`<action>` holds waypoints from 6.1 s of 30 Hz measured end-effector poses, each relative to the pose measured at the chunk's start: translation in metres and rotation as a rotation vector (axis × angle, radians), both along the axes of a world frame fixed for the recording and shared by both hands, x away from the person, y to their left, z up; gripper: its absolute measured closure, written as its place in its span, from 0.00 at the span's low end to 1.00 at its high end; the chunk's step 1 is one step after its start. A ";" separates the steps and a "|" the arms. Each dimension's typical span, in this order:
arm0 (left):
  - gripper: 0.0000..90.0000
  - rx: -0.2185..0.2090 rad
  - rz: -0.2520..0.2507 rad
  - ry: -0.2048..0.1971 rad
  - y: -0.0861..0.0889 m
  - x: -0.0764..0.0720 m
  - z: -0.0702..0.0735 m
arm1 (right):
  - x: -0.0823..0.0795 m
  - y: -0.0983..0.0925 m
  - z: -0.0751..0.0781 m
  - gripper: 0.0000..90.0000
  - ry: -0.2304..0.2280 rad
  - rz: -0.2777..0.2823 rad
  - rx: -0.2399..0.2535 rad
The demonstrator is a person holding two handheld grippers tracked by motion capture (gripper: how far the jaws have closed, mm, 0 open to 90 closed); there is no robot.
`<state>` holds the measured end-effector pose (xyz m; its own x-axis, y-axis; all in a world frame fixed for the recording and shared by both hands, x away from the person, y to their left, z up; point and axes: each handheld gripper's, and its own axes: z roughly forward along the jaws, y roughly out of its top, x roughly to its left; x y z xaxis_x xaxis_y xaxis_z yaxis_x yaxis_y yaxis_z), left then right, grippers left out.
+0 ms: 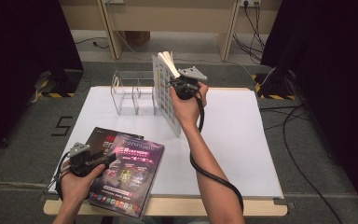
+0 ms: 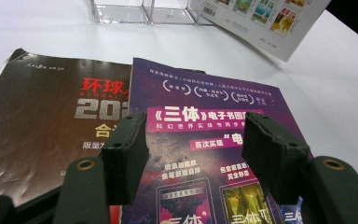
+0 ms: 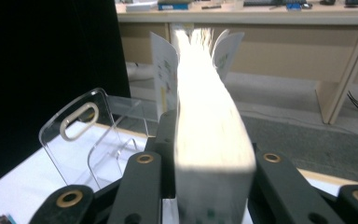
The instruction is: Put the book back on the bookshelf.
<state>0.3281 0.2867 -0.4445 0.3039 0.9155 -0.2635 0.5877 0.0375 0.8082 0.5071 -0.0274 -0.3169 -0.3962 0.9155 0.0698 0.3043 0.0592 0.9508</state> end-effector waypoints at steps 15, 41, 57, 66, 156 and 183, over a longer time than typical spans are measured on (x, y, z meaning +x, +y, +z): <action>0.44 0.006 -0.007 0.002 -0.002 0.000 -0.001 | -0.012 -0.014 -0.001 0.73 0.038 0.020 -0.012; 0.44 0.002 -0.002 0.000 -0.001 -0.001 0.000 | -0.005 -0.014 0.003 0.83 0.135 0.021 -0.043; 0.44 -0.003 0.009 0.002 0.005 0.000 -0.001 | 0.017 0.004 0.016 0.83 0.052 0.007 -0.011; 0.44 -0.004 0.013 0.004 0.006 0.000 -0.001 | 0.032 0.011 0.010 0.83 0.058 -0.004 -0.002; 0.44 -0.006 0.016 0.021 0.010 0.001 -0.007 | 0.066 0.028 -0.005 0.83 0.032 -0.070 0.011; 0.44 0.001 0.005 0.021 0.005 0.000 -0.008 | 0.040 0.022 -0.033 0.79 0.096 -0.033 -0.015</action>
